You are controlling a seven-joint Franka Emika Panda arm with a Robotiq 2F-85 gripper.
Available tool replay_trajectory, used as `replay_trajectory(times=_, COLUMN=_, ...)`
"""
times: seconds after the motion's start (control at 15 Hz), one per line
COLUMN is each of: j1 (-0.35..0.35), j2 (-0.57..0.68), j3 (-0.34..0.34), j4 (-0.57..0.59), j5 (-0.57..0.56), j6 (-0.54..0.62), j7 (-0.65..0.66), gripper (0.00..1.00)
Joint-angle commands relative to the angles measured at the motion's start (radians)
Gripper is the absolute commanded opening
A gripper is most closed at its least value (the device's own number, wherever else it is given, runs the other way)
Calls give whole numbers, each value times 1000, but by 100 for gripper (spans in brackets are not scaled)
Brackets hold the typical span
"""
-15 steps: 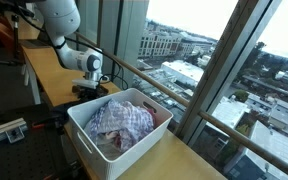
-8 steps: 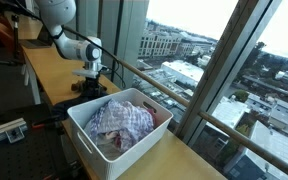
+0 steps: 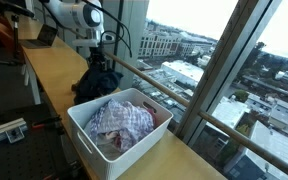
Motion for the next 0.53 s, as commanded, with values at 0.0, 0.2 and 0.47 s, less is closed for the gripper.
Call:
replay_trajectory(times=0.0, j1=-40, j2=-191, j3=-30, j4=-89, j5=-21, j6=-71, j7=42, gripper=5)
replay_trajectory(times=0.2, j1=-121, j2=-263, j3=-52, j4=-100, j5=1, j6=-105, j7=9, gripper=5)
replay_trajectory(times=0.47, j1=-238, j2=-251, j3=-95, j4=-85, j5=38, j6=-81, j7=-21, gripper=5)
